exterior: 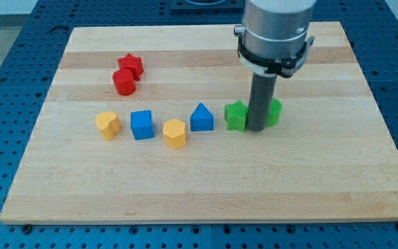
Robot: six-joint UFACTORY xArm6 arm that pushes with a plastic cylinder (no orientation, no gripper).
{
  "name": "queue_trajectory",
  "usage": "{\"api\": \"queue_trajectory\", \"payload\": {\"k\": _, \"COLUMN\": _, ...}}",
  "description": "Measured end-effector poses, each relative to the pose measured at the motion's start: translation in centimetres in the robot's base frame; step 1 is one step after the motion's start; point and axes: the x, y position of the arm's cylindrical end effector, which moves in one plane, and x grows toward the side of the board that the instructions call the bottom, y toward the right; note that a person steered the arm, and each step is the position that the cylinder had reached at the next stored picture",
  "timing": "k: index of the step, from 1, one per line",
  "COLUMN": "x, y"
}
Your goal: Move green star towards the top center
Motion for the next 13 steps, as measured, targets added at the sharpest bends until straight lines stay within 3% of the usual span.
{"api": "queue_trajectory", "payload": {"k": 1, "x": -0.1, "y": 0.1}}
{"api": "queue_trajectory", "payload": {"k": 2, "x": 3.7, "y": 1.4}}
{"api": "queue_trajectory", "payload": {"k": 3, "x": 4.4, "y": -1.5}}
{"api": "queue_trajectory", "payload": {"k": 5, "x": -2.6, "y": -3.4}}
{"api": "queue_trajectory", "payload": {"k": 7, "x": -3.7, "y": -2.6}}
{"api": "queue_trajectory", "payload": {"k": 11, "x": -10.6, "y": -16.4}}
{"api": "queue_trajectory", "payload": {"k": 12, "x": -10.9, "y": -16.6}}
{"api": "queue_trajectory", "payload": {"k": 13, "x": -7.7, "y": -15.8}}
